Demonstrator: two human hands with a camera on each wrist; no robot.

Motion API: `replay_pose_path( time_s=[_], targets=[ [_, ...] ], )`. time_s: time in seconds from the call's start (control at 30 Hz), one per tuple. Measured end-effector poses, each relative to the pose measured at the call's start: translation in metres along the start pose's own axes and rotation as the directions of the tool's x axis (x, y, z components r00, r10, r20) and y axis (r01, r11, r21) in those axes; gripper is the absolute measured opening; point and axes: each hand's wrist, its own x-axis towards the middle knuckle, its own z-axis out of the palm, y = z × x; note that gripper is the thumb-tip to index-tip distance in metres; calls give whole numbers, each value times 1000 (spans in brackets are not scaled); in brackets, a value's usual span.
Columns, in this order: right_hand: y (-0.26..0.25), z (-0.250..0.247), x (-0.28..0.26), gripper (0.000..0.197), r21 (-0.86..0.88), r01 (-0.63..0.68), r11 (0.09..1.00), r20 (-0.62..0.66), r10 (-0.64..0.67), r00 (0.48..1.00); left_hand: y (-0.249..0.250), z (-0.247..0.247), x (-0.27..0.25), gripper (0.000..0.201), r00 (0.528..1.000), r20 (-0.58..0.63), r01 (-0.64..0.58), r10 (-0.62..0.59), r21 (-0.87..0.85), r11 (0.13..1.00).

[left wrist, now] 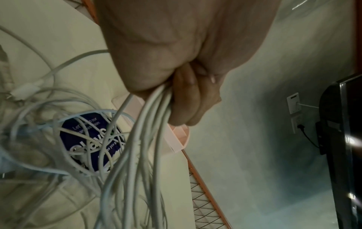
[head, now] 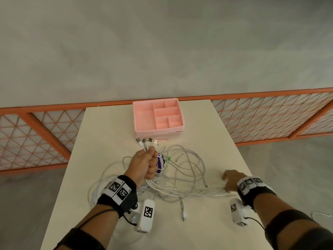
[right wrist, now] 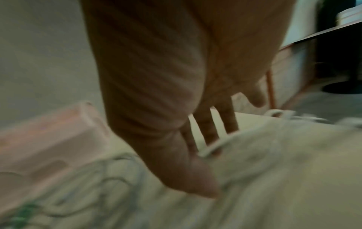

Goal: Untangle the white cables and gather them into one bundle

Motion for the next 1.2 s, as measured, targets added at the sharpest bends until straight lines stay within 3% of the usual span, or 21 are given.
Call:
replay_pose_path(
  time_s=[0.07,0.13,0.17,0.27,0.33,0.37,0.5,0.57,0.67,0.73,0.9,1.2],
  targets=[
    [-33,-24,-12,36,56,127,990,-33,-125,992,-2,0,1,32,1000,-7,-15,15,21,1000],
    [-70,-45,-28,24,197,303,932,-130,-282,951,-3,1,1,32,1000,3,-29,29,52,998],
    [-90,-53,-37,23,335,400,853,-183,-358,916,-3,3,1,32,999,14,-32,31,73,997],
    [-147,-69,-73,32,668,591,452,-377,-480,792,-4,10,-5,32,998,58,-33,26,125,992],
    [-176,-72,-87,42,712,632,305,-449,-494,745,-4,14,-9,32,996,85,-40,24,188,981],
    [-187,-72,-92,43,706,648,287,-462,-507,728,-4,15,-10,31,995,102,-43,20,230,972],
    [-212,-72,-99,11,602,713,360,-508,-516,690,-7,11,-11,35,980,197,-74,7,332,940],
    [-215,-70,-97,13,616,703,355,-528,-477,703,-7,5,-12,34,979,201,-97,27,350,932],
    [-216,-67,-92,19,631,700,335,-565,-419,710,-7,-2,-11,17,986,144,-128,82,345,930],
    [-217,-65,-92,23,613,695,377,-573,-393,719,-7,-4,-9,18,983,131,-167,125,386,907],
    [-220,-67,-96,31,488,648,584,-570,-349,744,-8,3,-3,18,958,203,-285,202,606,742],
    [-213,-67,-89,32,493,575,653,-492,-336,803,-10,11,-5,15,920,325,-393,221,746,537]
  ],
)
